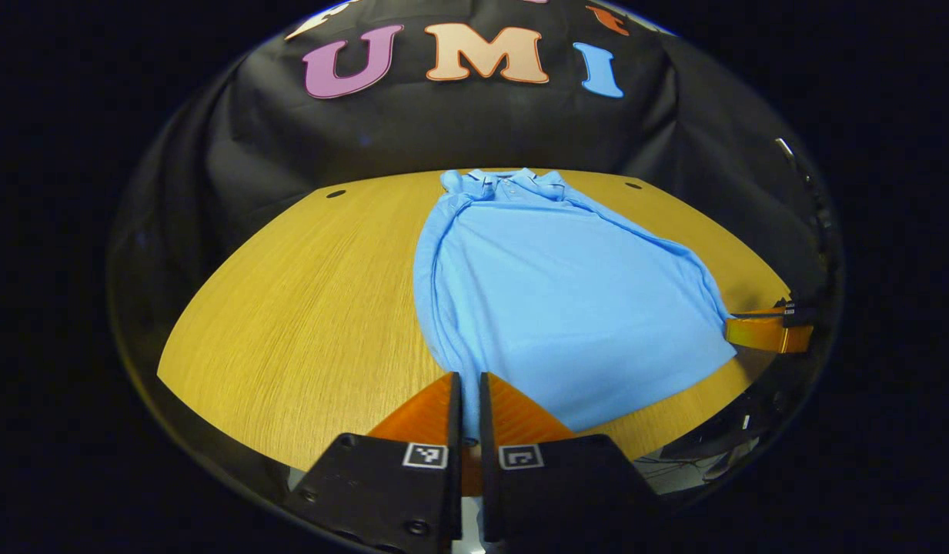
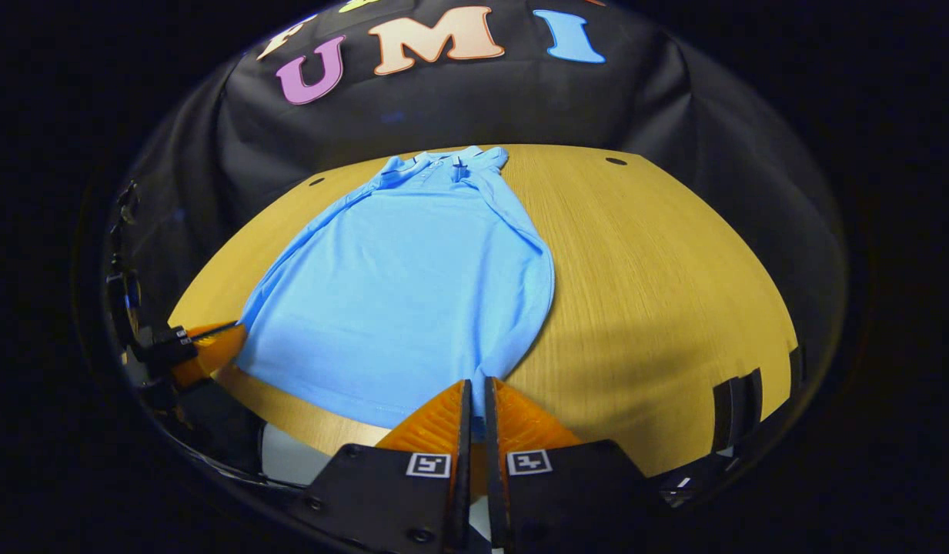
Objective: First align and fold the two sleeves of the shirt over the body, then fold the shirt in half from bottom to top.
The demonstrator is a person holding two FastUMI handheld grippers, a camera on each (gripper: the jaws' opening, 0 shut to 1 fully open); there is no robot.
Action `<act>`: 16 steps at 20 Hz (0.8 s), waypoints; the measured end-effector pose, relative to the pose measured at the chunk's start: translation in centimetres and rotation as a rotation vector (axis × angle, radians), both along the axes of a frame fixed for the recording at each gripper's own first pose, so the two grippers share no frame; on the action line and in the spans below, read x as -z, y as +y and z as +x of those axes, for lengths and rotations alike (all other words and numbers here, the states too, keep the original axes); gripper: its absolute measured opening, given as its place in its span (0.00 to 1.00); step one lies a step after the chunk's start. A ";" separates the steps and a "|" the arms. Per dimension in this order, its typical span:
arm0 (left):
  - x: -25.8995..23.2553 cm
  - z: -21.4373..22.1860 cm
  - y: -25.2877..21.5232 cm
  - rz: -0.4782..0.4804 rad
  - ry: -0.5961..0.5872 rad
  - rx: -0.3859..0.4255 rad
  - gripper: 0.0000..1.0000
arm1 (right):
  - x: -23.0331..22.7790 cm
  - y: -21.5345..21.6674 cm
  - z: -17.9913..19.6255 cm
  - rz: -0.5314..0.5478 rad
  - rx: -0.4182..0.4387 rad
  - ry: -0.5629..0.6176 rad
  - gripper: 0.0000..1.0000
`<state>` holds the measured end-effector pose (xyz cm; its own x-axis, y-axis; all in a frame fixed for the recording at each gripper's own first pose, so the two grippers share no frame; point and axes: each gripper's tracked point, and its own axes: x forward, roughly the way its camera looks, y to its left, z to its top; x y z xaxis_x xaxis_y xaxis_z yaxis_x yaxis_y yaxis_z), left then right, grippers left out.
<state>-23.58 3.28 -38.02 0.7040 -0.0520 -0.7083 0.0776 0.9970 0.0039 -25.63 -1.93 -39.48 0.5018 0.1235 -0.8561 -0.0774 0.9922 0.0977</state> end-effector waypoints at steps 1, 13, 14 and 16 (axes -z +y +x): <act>0.0 -0.3 0.0 0.007 0.012 -0.008 0.02 | 0.4 0.0 0.0 0.019 0.011 0.012 0.06; -2.4 2.3 1.1 -0.234 0.120 -0.183 0.00 | -3.4 2.9 3.7 0.152 -0.036 -0.039 0.02; -2.9 3.0 1.2 -0.238 0.116 -0.182 0.00 | -4.0 3.1 4.6 0.161 -0.039 -0.053 0.03; -4.2 4.4 1.9 -0.234 0.097 -0.194 0.00 | -5.4 3.5 6.5 0.183 -0.043 -0.090 0.02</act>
